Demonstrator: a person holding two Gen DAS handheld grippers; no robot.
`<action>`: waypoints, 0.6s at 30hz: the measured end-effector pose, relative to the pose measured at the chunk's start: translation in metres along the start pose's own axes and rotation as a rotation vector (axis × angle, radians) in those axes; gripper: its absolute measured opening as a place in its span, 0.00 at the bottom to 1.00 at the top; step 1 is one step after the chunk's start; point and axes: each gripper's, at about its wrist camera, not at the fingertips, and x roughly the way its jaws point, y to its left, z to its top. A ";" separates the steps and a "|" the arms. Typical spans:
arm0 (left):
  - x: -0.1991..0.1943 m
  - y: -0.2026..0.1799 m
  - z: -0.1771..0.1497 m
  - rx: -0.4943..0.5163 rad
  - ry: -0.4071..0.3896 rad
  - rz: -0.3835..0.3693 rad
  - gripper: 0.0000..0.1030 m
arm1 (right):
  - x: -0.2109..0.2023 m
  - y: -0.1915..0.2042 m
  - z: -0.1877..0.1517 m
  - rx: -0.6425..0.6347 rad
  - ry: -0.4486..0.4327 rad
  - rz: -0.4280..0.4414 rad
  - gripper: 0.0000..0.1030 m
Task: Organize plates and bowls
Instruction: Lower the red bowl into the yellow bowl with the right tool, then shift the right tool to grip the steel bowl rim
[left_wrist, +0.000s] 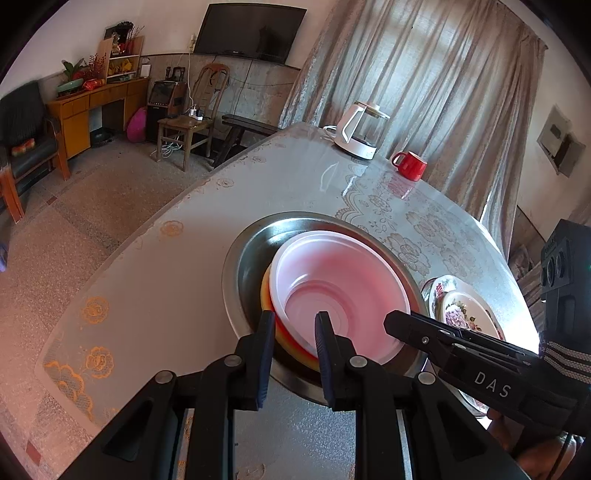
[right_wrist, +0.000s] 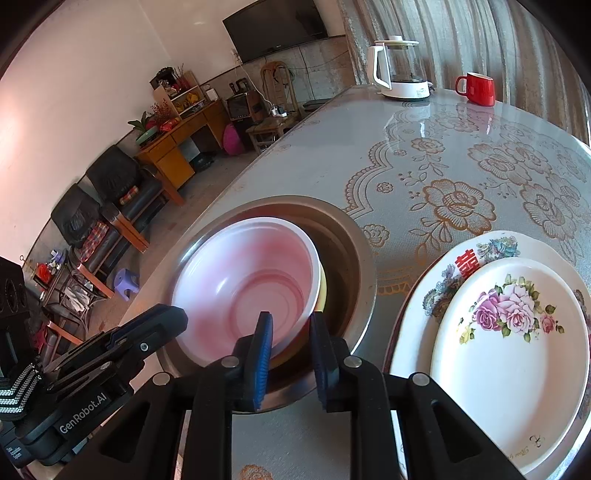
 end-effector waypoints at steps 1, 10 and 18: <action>0.000 0.000 -0.001 0.002 -0.002 0.001 0.22 | 0.001 0.000 0.001 -0.002 0.001 -0.003 0.19; 0.000 -0.004 -0.001 0.031 -0.020 0.028 0.22 | 0.006 0.004 0.005 -0.031 -0.001 -0.054 0.17; 0.004 -0.005 0.000 0.049 -0.026 0.050 0.22 | 0.011 0.003 0.008 -0.040 -0.001 -0.080 0.11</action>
